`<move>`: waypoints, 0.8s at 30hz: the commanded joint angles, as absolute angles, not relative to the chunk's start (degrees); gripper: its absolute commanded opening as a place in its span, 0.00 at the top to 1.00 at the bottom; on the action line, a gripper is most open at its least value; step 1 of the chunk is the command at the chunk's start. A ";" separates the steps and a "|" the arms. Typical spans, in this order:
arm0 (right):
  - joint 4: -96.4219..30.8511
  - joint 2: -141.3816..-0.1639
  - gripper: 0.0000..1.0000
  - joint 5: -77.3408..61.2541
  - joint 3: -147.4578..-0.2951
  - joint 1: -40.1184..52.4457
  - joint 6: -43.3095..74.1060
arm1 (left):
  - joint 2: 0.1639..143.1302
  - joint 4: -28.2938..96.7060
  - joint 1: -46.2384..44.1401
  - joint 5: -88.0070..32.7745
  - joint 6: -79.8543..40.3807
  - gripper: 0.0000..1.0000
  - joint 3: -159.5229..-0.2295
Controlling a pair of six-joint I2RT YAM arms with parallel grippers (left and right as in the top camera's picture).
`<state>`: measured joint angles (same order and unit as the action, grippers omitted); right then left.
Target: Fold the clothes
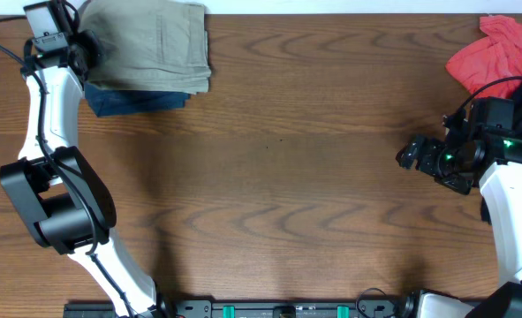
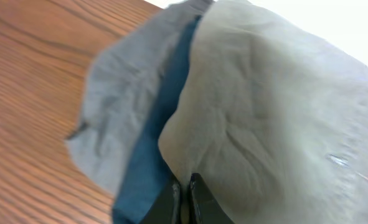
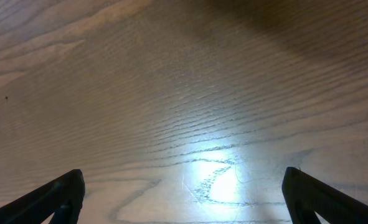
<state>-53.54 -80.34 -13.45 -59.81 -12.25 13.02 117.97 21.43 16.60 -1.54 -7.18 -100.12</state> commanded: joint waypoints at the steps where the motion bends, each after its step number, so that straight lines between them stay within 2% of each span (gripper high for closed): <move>1: -53.56 -79.79 0.01 -13.50 -60.20 -12.47 13.23 | 116.38 20.01 17.56 5.65 -4.43 0.94 -101.54; 12: -53.56 -79.79 0.01 -13.52 -60.20 -12.47 13.23 | 122.30 17.96 19.84 5.69 -4.08 0.92 -101.49; 17: -53.56 -79.79 0.01 -13.50 -60.20 -12.47 13.23 | 124.11 17.37 20.84 5.65 -4.10 0.69 -101.49; 20: -53.56 -79.79 0.01 -13.50 -60.20 -12.47 13.23 | 123.22 18.65 20.80 5.61 -4.12 0.32 -101.49; 24: -53.58 -79.79 0.01 -13.50 -60.20 -12.47 13.23 | 119.11 22.00 19.99 4.49 -7.70 0.28 -101.49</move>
